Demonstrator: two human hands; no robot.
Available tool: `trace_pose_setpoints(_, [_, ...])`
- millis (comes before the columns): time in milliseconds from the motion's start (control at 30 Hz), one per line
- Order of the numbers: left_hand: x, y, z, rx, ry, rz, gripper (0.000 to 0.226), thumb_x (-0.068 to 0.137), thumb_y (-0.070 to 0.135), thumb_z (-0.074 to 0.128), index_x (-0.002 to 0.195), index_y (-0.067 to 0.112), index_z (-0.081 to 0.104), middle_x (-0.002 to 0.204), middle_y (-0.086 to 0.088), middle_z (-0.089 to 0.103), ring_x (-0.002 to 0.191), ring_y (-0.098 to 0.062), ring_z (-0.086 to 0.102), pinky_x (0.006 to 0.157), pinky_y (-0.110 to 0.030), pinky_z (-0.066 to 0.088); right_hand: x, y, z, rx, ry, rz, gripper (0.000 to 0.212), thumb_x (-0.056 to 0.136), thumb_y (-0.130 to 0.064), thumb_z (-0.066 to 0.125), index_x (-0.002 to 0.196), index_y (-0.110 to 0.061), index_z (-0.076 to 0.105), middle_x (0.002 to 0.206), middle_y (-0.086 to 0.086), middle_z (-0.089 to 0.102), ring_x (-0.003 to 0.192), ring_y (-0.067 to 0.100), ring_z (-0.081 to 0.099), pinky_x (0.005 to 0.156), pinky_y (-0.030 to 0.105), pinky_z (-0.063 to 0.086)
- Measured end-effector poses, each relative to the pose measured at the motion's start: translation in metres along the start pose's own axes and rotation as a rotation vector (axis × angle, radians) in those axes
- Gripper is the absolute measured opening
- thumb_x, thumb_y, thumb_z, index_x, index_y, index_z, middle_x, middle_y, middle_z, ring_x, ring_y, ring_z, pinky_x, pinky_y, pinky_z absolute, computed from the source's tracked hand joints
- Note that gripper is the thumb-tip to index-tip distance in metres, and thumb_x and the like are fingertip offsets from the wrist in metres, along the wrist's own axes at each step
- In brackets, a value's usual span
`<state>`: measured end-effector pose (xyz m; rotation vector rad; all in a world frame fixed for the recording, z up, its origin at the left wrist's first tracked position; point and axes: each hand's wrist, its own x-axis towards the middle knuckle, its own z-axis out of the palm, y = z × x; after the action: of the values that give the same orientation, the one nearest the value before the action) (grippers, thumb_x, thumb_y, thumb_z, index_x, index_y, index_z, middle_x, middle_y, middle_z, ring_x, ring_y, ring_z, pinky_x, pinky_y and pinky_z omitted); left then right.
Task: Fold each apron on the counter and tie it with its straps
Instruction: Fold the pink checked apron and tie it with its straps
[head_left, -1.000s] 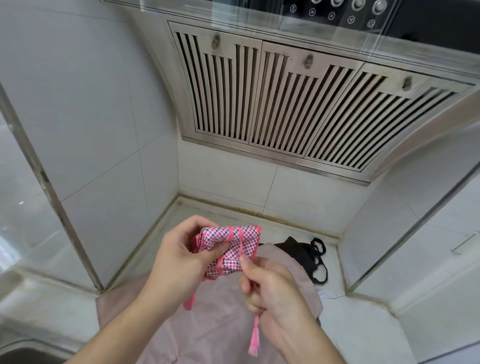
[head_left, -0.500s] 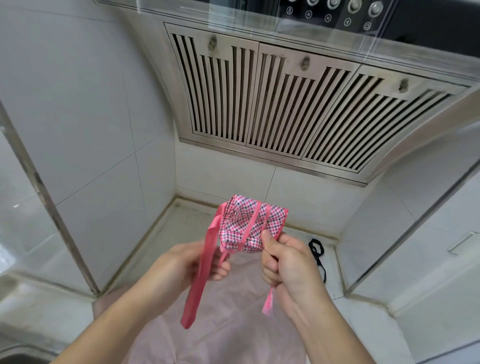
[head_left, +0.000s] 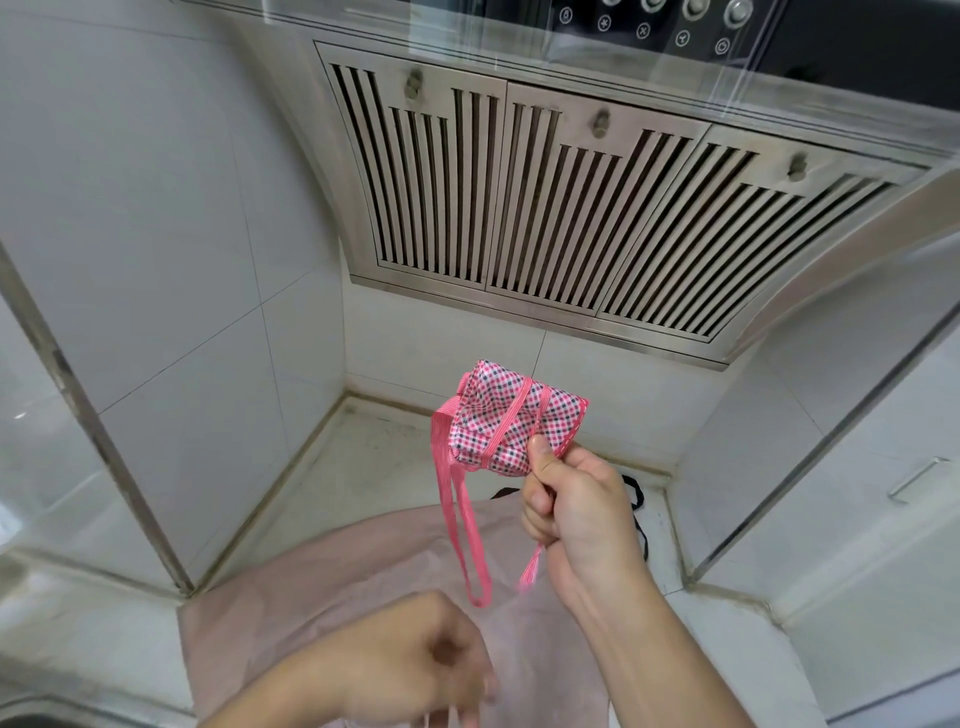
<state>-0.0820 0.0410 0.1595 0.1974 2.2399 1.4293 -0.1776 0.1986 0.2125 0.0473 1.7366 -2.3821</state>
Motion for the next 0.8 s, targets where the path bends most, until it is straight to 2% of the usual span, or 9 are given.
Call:
trace_pose_setpoints(100, [-0.009, 0.021, 0.002, -0.099, -0.006, 0.047, 0.029, 0.082, 0.042, 0.078, 0.086, 0.013, 0.077, 0.07, 0.004, 0.073, 0.062, -0.011, 0.063, 0.062, -0.026, 0.047, 0.0, -0.002, 0.0, -0.026, 0.016, -0.02, 0.025, 0.105, -0.013, 0.059, 0.081, -0.008, 0.051, 0.049, 0.003, 0.038, 0.037, 0.009, 0.021, 0.04, 0.022, 0.015])
trace_pose_setpoints(167, [0.004, 0.025, -0.001, -0.226, 0.201, 0.099, 0.023, 0.085, 0.035, 0.072, 0.087, 0.012, 0.074, 0.062, -0.004, 0.07, 0.052, -0.022, 0.058, 0.056, -0.031, 0.045, -0.002, -0.004, 0.001, -0.021, 0.015, -0.021, 0.027, 0.105, -0.013, 0.058, 0.079, -0.009, 0.05, 0.049, 0.003, 0.037, 0.037, 0.009, 0.02, 0.04, 0.022, 0.015])
trace_pose_setpoints(233, [0.02, 0.023, -0.006, -0.295, 0.436, 0.097, 0.011, 0.097, 0.02, 0.065, 0.102, 0.024, 0.073, 0.073, -0.007, 0.073, 0.053, -0.021, 0.058, 0.054, -0.035, 0.048, -0.007, -0.005, 0.002, -0.015, -0.001, -0.018, 0.028, 0.105, -0.013, 0.058, 0.079, -0.009, 0.05, 0.049, 0.003, 0.037, 0.038, 0.01, 0.02, 0.041, 0.023, 0.015])
trace_pose_setpoints(333, [0.033, 0.02, -0.008, -0.396, 0.508, 0.112, 0.041, 0.1, 0.005, 0.062, 0.132, 0.031, 0.058, 0.091, -0.008, 0.075, 0.064, -0.021, 0.065, 0.058, -0.039, 0.055, -0.016, -0.006, 0.006, -0.014, -0.044, -0.009, 0.03, 0.105, -0.013, 0.058, 0.076, -0.01, 0.054, 0.05, 0.004, 0.036, 0.039, 0.011, 0.02, 0.042, 0.023, 0.015])
trace_pose_setpoints(400, [0.036, 0.02, -0.013, -0.38, 0.565, 0.178, 0.035, 0.096, 0.007, 0.069, 0.123, 0.027, 0.059, 0.087, -0.003, 0.071, 0.068, -0.022, 0.065, 0.062, -0.048, 0.055, -0.023, -0.005, 0.01, -0.009, -0.072, -0.003, 0.03, 0.105, -0.012, 0.058, 0.074, -0.011, 0.055, 0.05, 0.004, 0.035, 0.038, 0.01, 0.02, 0.041, 0.023, 0.016])
trace_pose_setpoints(500, [0.039, 0.028, -0.025, -0.315, 0.651, 0.278, 0.034, 0.092, 0.012, 0.077, 0.122, 0.016, 0.06, 0.085, 0.007, 0.069, 0.071, -0.007, 0.064, 0.057, -0.025, 0.05, -0.03, 0.0, 0.012, -0.005, -0.104, 0.017, 0.025, 0.104, -0.01, 0.057, 0.079, -0.01, 0.059, 0.049, 0.005, 0.033, 0.038, 0.01, 0.02, 0.042, 0.022, 0.013])
trace_pose_setpoints(567, [0.038, 0.037, -0.029, -0.275, 0.654, 0.277, 0.019, 0.092, 0.005, 0.075, 0.092, 0.023, 0.068, 0.069, 0.012, 0.067, 0.059, 0.004, 0.058, 0.054, -0.013, 0.043, -0.033, 0.003, 0.012, -0.007, -0.116, 0.028, 0.025, 0.104, -0.01, 0.057, 0.08, -0.01, 0.058, 0.049, 0.005, 0.033, 0.038, 0.01, 0.019, 0.045, 0.025, 0.01])
trace_pose_setpoints(633, [0.035, 0.037, -0.031, -0.248, 0.656, 0.215, 0.036, 0.094, 0.002, 0.069, 0.066, 0.025, 0.065, 0.058, 0.009, 0.062, 0.052, 0.001, 0.052, 0.051, -0.015, 0.041, -0.034, 0.004, 0.011, -0.017, -0.116, 0.033, 0.026, 0.104, -0.011, 0.058, 0.078, -0.01, 0.058, 0.049, 0.004, 0.033, 0.039, 0.01, 0.019, 0.045, 0.025, 0.01])
trace_pose_setpoints(800, [0.034, 0.021, -0.033, -0.313, 0.684, 0.131, 0.017, 0.097, 0.011, 0.07, 0.08, 0.011, 0.07, 0.073, -0.008, 0.06, 0.063, -0.011, 0.05, 0.061, -0.029, 0.044, -0.032, 0.003, 0.007, -0.014, -0.1, 0.032, 0.027, 0.104, -0.012, 0.059, 0.076, -0.013, 0.06, 0.05, 0.003, 0.033, 0.04, 0.011, 0.019, 0.044, 0.025, 0.011])
